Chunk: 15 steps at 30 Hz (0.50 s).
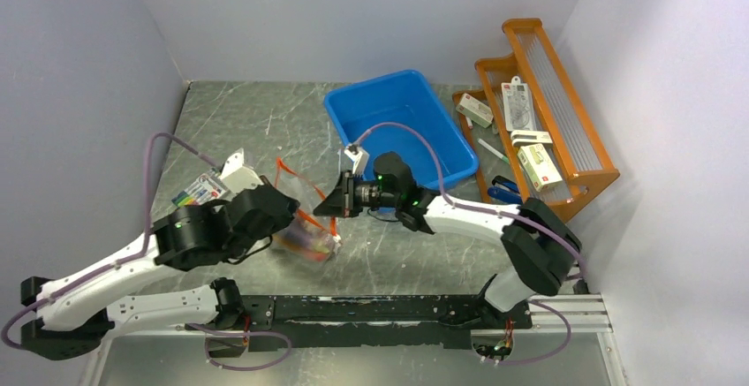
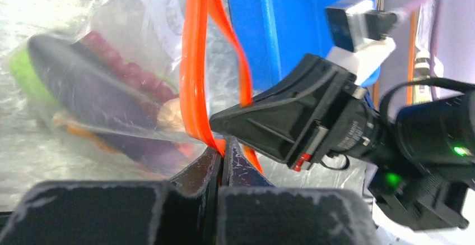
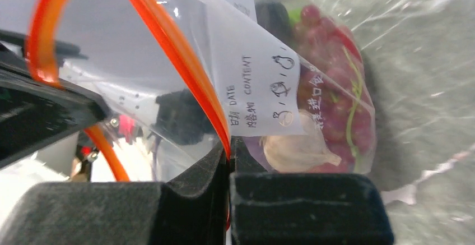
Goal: Open the zip-top bag and remove the fake food
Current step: Open the zipper of the food storage bag at the center of the board.
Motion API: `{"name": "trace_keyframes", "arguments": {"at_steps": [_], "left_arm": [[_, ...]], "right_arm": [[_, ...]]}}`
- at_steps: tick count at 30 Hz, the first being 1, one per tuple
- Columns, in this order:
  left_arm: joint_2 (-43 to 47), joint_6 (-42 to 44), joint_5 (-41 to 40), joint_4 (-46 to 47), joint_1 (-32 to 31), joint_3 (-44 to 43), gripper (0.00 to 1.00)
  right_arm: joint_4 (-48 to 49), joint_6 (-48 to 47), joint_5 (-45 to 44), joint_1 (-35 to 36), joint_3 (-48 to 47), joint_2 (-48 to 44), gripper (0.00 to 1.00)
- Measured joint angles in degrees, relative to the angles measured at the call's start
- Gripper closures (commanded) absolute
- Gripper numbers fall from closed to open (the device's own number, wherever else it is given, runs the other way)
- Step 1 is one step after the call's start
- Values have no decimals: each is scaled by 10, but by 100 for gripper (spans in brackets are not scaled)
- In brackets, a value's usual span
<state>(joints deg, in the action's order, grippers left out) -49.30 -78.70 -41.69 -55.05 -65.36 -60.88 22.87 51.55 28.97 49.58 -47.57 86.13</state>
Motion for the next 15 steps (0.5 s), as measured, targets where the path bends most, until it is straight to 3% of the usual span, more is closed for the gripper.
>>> {"name": "trace_keyframes", "arguments": {"at_steps": [6,11,15], "left_arm": [[30,70,36,-82,0,-52,93],[-10,100,50,-138,0,-106,93],[-57,118,59,-140,0,-99,93]], "right_arm": [[59,57,36,54,-16,65,100],[85,80,37,81,-37,86,100],[83,85,-11,75,20,70,95]]}}
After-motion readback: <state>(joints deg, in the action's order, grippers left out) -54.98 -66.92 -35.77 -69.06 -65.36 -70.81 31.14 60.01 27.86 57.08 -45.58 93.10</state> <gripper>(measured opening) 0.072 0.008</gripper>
